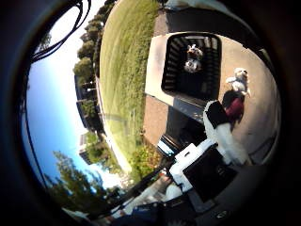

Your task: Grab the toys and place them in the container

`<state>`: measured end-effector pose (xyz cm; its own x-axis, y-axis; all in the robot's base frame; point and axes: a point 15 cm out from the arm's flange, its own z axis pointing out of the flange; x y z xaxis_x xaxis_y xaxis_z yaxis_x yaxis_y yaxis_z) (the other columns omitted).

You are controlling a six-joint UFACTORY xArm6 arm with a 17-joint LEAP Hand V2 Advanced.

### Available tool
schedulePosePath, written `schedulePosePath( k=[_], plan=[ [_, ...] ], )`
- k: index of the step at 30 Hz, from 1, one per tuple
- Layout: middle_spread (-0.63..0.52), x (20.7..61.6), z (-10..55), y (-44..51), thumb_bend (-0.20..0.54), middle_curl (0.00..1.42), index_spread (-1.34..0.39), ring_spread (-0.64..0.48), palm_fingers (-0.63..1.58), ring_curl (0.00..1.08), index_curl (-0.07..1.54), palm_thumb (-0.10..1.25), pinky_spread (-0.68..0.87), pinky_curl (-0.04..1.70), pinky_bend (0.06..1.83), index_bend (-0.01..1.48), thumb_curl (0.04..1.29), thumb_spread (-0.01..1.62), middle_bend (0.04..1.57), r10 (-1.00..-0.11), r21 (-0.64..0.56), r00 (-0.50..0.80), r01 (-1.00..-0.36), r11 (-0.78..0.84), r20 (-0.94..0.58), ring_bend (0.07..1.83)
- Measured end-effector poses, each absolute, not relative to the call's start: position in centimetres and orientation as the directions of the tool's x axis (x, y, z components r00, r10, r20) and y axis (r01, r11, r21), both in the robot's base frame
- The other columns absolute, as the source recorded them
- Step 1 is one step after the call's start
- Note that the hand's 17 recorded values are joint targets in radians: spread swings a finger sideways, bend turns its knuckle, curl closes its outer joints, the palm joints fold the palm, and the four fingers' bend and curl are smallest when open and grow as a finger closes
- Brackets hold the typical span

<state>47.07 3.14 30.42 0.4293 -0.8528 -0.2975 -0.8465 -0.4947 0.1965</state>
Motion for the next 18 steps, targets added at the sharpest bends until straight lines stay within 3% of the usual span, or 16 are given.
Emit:
schedulePosePath(
  k=[6, 14, 18],
  plan=[
    [0.05, 42.1, 24.8, -3.3, -0.027, 0.32, -0.39, 0.27, -0.04, 0.29, 0.24, 0.85, 0.43, 0.23, 0.44, 0.27, 0.53, 1.09, 0.17, -0.857, 0.34, 0.445, -0.788, -0.513, -0.26, 0.32],
    [0.04, 39.6, 12.2, -8.5, -0.028, 0.3, -0.36, 0.26, 0.02, 0.3, 0.27, 0.82, 0.42, 0.23, 0.39, 0.22, 0.51, 1.09, 0.16, -0.833, 0.305, 0.541, -0.779, -0.548, -0.116, 0.28],
    [0.04, 37.9, 7.0, -8.3, -0.026, 0.3, -0.35, 0.25, 0.02, 0.3, 0.28, 0.83, 0.42, 0.24, 0.39, 0.2, 0.51, 1.09, 0.15, -0.817, 0.348, 0.559, -0.745, -0.57, -0.143, 0.27]
  ],
)
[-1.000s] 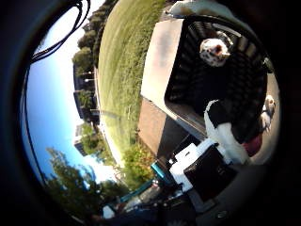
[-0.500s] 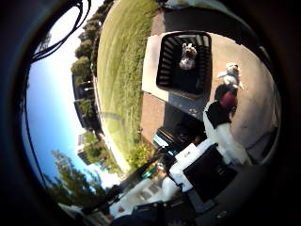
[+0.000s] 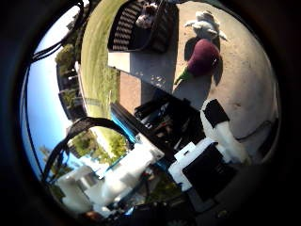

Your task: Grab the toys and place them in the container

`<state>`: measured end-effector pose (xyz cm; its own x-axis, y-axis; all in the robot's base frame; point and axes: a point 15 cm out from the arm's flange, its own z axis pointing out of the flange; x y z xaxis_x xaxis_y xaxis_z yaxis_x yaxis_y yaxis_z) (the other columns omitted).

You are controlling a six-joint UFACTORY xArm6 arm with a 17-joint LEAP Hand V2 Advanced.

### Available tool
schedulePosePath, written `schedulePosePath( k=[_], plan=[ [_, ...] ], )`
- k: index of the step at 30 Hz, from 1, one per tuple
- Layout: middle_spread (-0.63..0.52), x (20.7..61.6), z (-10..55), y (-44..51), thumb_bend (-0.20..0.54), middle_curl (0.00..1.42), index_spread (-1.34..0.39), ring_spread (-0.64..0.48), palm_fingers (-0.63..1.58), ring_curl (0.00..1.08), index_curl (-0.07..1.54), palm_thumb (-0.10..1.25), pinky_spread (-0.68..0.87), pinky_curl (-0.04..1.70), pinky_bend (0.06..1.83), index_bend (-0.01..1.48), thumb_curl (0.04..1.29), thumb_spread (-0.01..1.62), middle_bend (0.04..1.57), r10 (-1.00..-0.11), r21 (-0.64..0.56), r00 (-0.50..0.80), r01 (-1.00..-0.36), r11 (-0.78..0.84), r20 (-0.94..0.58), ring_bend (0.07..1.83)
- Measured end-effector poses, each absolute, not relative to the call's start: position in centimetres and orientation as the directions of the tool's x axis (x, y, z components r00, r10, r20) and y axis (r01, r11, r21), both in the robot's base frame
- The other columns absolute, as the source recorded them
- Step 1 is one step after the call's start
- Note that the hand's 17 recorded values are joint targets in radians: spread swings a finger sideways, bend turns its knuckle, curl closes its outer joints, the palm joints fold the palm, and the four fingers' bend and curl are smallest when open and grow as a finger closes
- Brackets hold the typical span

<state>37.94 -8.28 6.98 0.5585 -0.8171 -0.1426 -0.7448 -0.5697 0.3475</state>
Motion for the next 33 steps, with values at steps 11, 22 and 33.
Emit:
schedulePosePath(
  k=[11, 22, 33],
  plan=[
    [0.04, 38.2, -4.9, -2.0, -0.023, 0.28, -0.34, 0.27, -0.01, 0.31, 0.3, 0.87, 0.41, 0.25, 0.38, 0.19, 0.5, 1.08, 0.15, -0.776, 0.426, 0.605, -0.664, -0.615, -0.177, 0.26],
    [-0.02, 43.7, -7.8, -2.5, -0.029, 0.32, -0.26, 0.22, 0.42, 0.32, 0.35, 0.87, 0.39, 0.22, 0.3, 0.3, 0.5, 1.05, 0.23, -0.723, 0.501, 0.69, -0.638, -0.585, 0.036, 0.29],
    [-0.18, 45.0, -8.0, -3.2, -0.02, 0.6, -0.48, 0.07, 0.92, 0.63, 0.31, 0.92, 0.3, 0.25, 0.41, 0.18, 0.51, 1.02, 0.74, -0.728, 0.452, 0.683, -0.666, -0.594, 0.05, 1.05]
  ],
)
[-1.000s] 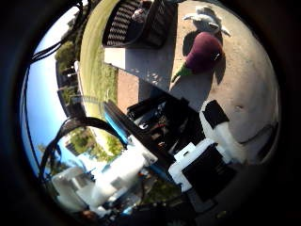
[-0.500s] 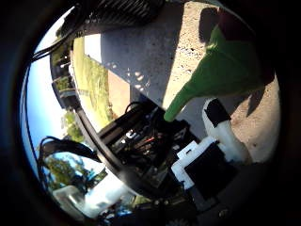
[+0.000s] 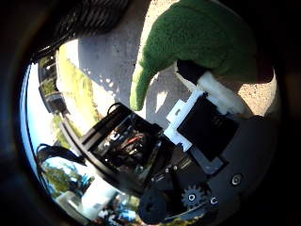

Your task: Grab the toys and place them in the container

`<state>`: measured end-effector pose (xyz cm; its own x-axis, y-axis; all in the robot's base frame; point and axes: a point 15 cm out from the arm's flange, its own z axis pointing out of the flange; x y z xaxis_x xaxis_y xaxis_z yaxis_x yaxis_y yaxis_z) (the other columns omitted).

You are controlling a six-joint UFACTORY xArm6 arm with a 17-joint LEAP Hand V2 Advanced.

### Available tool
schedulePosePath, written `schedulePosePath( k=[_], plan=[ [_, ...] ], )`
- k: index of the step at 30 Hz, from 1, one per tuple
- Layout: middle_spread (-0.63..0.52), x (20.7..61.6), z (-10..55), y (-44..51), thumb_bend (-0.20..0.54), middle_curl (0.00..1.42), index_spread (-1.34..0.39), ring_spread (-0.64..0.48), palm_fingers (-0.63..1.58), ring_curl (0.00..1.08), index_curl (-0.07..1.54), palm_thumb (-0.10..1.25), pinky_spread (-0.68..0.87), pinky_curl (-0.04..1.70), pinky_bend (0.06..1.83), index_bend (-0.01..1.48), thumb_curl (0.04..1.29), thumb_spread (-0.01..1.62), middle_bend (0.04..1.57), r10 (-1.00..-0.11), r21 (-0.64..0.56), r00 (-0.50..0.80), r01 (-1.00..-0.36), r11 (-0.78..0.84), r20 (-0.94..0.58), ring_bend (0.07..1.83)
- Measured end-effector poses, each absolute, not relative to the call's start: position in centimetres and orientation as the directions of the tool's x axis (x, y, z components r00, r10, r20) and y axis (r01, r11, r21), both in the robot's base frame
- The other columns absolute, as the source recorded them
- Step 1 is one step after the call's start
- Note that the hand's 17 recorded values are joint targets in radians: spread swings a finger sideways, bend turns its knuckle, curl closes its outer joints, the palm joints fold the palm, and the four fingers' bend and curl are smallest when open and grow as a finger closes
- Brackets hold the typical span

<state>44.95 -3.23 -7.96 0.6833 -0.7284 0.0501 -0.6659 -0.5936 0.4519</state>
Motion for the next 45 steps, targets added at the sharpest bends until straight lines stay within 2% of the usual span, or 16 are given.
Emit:
schedulePosePath(
  k=[4, 7, 12, 15, 20, 23, 29, 32, 34, 40, 45],
  plan=[
    [-0.24, 47.3, -6.9, -4.1, -0.023, 0.72, -0.61, 0.0, 1.07, 0.71, 0.32, 0.95, 0.31, 0.34, 0.72, 0.24, 0.53, 1.01, 0.85, -0.74, 0.351, 0.667, -0.716, -0.603, 0.087, 1.15],
    [-0.27, 46.7, -5.5, -4.9, -0.024, 0.81, -0.71, -0.04, 1.07, 0.77, 0.36, 0.95, 0.3, 0.47, 1.03, 0.32, 0.54, 1.0, 0.93, -0.745, 0.319, 0.66, -0.729, -0.606, 0.094, 1.2],
    [-0.3, 45.8, -1.0, -6.6, -0.001, 0.93, -0.86, -0.09, 1.03, 0.83, 0.45, 1.03, 0.26, 0.64, 1.31, 0.46, 0.59, 1.02, 1.01, -0.766, 0.288, 0.631, -0.761, -0.581, 0.124, 1.26],
    [-0.31, 44.3, 2.6, -7.3, -0.008, 0.99, -0.92, -0.11, 0.98, 0.86, 0.51, 1.04, 0.23, 0.7, 1.4, 0.52, 0.62, 1.04, 1.04, -0.77, 0.299, 0.622, -0.768, -0.566, 0.14, 1.29],
    [-0.31, 41.1, 10.6, -8.5, -0.014, 1.07, -1.02, -0.13, 0.89, 0.89, 0.64, 1.03, 0.19, 0.78, 1.48, 0.6, 0.65, 1.07, 1.11, -0.786, 0.321, 0.595, -0.787, -0.527, 0.167, 1.37],
    [-0.32, 39.1, 16.3, -8.1, -0.014, 1.11, -1.06, -0.14, 0.85, 0.91, 0.72, 1.02, 0.17, 0.82, 1.5, 0.64, 0.66, 1.08, 1.14, -0.795, 0.284, 0.584, -0.8, -0.529, 0.162, 1.4],
    [-0.31, 32.4, 24.9, -2.4, -0.016, 1.16, -1.13, -0.15, 0.78, 0.92, 0.89, 1.01, 0.15, 0.87, 1.57, 0.68, 0.69, 1.09, 1.19, -0.802, 0.255, 0.597, -0.774, -0.58, -0.013, 1.46],
    [-0.31, 33.2, 30.9, 2.0, -0.017, 1.18, -1.15, -0.15, 0.75, 0.93, 0.96, 1.0, 0.14, 0.89, 1.59, 0.68, 0.71, 1.1, 1.21, -0.78, 0.154, 0.624, -0.767, -0.623, -0.047, 1.49],
    [-0.31, 32.1, 33.7, 6.0, -0.016, 1.19, -1.16, -0.15, 0.73, 0.93, 1.01, 1.0, 0.13, 0.9, 1.6, 0.68, 0.71, 1.1, 1.22, -0.761, 0.107, 0.638, -0.753, -0.649, -0.118, 1.51],
    [-0.3, 31.5, 36.8, 15.4, -0.015, 1.21, -1.18, -0.15, 0.7, 0.92, 1.16, 1.0, 0.12, 0.93, 1.62, 0.68, 0.74, 1.1, 1.26, -0.746, 0.08, 0.65, -0.744, -0.664, -0.144, 1.55],
    [-0.3, 34.8, 35.9, 21.6, -0.015, 1.21, -1.19, -0.15, 0.69, 0.91, 1.25, 0.99, 0.11, 0.95, 1.63, 0.67, 0.75, 1.1, 1.28, -0.745, 0.084, 0.651, -0.742, -0.665, -0.146, 1.57]
  ],
)
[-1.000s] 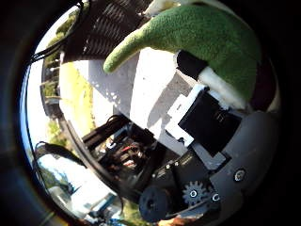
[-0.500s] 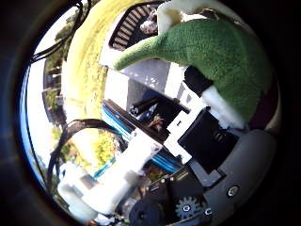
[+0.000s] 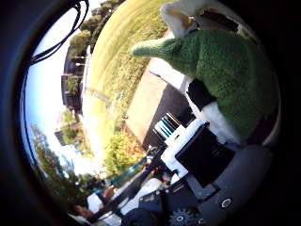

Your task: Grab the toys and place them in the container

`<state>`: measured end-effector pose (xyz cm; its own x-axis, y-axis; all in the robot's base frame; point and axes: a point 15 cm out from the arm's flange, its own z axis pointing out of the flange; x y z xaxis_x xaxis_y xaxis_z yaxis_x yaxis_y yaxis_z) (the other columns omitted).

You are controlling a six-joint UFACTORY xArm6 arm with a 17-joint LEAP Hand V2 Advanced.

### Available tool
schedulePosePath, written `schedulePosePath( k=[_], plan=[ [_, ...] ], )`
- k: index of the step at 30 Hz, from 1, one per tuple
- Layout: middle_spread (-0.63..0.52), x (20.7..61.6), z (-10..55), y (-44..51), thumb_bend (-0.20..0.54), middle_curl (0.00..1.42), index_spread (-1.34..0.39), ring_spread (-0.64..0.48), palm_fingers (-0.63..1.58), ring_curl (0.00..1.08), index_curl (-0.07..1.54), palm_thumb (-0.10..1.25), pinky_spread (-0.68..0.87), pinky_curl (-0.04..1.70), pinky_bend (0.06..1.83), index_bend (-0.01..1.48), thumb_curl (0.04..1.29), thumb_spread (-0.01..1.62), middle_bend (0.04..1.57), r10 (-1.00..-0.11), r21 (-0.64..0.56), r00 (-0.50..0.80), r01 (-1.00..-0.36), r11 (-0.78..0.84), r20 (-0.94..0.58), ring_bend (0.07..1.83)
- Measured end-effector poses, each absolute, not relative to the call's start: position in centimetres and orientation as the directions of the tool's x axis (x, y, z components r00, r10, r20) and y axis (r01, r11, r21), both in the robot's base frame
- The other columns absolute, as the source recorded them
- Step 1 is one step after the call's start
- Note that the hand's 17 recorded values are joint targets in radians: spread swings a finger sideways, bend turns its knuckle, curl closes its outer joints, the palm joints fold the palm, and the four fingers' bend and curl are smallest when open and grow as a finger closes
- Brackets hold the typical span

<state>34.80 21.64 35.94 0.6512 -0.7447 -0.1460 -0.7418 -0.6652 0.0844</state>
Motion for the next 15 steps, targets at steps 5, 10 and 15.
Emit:
schedulePosePath(
  k=[5, 10, 15],
  plan=[
    [-0.29, 39.8, 32.4, 27.1, -0.017, 1.21, -1.18, -0.14, 0.68, 0.91, 1.31, 0.99, 0.1, 0.96, 1.63, 0.66, 0.75, 1.1, 1.29, -0.755, 0.106, 0.638, -0.749, -0.654, -0.153, 1.59],
    [-0.28, 43.5, 27.6, 31.4, -0.024, 1.21, -1.17, -0.14, 0.66, 0.9, 1.38, 0.96, 0.1, 0.97, 1.62, 0.66, 0.75, 1.11, 1.3, -0.773, 0.135, 0.617, -0.762, -0.634, -0.15, 1.61],
    [-0.28, 47.6, 21.3, 34.1, -0.029, 1.19, -1.15, -0.13, 0.58, 0.88, 1.42, 0.89, 0.09, 0.99, 1.6, 0.6, 0.74, 1.12, 1.32, -0.8, 0.069, 0.586, -0.799, -0.597, -0.129, 1.62]
  ],
)
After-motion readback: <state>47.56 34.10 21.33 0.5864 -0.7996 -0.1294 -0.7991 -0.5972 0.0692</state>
